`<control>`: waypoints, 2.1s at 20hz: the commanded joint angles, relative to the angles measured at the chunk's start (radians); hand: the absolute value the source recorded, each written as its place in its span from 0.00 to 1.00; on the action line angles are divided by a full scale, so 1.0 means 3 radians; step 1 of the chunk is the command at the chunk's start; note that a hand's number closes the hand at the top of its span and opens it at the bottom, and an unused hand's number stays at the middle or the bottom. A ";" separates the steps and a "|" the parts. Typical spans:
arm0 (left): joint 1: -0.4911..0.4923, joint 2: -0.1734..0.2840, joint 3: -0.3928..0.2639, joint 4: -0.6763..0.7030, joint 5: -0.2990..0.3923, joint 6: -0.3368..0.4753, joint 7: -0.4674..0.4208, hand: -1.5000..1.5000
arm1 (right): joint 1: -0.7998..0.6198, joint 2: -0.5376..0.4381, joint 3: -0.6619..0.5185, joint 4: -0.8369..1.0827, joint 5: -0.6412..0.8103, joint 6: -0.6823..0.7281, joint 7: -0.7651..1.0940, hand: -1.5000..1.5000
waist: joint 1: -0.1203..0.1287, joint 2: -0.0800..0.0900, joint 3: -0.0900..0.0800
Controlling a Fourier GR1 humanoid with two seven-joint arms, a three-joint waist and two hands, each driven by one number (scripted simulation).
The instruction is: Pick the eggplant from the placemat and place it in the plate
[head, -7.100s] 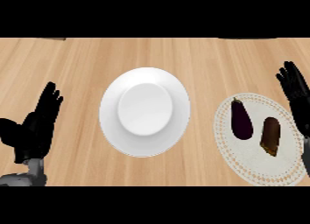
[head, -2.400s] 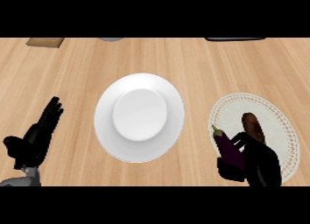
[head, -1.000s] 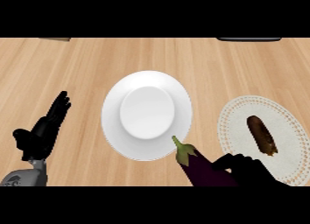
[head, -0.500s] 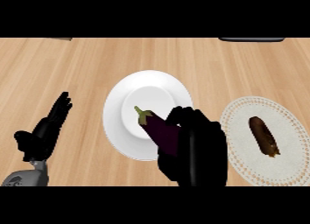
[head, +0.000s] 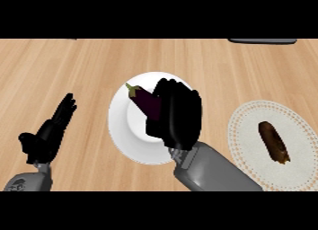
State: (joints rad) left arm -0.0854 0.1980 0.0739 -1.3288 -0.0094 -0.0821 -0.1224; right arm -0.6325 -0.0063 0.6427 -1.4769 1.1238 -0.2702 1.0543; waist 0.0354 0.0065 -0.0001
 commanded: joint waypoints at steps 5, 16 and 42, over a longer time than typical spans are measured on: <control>-0.0061 -0.0061 -0.0040 -0.0072 -0.0026 0.0049 0.0084 0.50 | -0.0360 0.0020 -0.0136 0.0785 -0.0330 -0.0957 0.0584 0.00 | 0.0053 0.0005 0.0001; -0.0003 0.0019 0.0007 -0.0042 0.0002 -0.0047 0.0036 0.50 | -0.0083 0.0020 -0.0426 0.0777 -0.0554 -0.2344 0.0056 0.00 | -0.0027 -0.0013 0.0006; -0.0062 0.0108 0.0253 0.0031 0.0099 -0.0102 0.0066 0.50 | 0.2506 -0.1284 0.0075 -0.0818 -0.3490 -0.2912 -0.3589 0.00 | -0.0121 -0.0019 0.0008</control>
State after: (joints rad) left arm -0.0723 0.2105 0.1222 -1.3354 0.0023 -0.0977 -0.1160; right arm 0.0771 -0.4322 0.6699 -1.8009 0.2061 -1.1623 0.1829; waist -0.0016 0.0003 0.0023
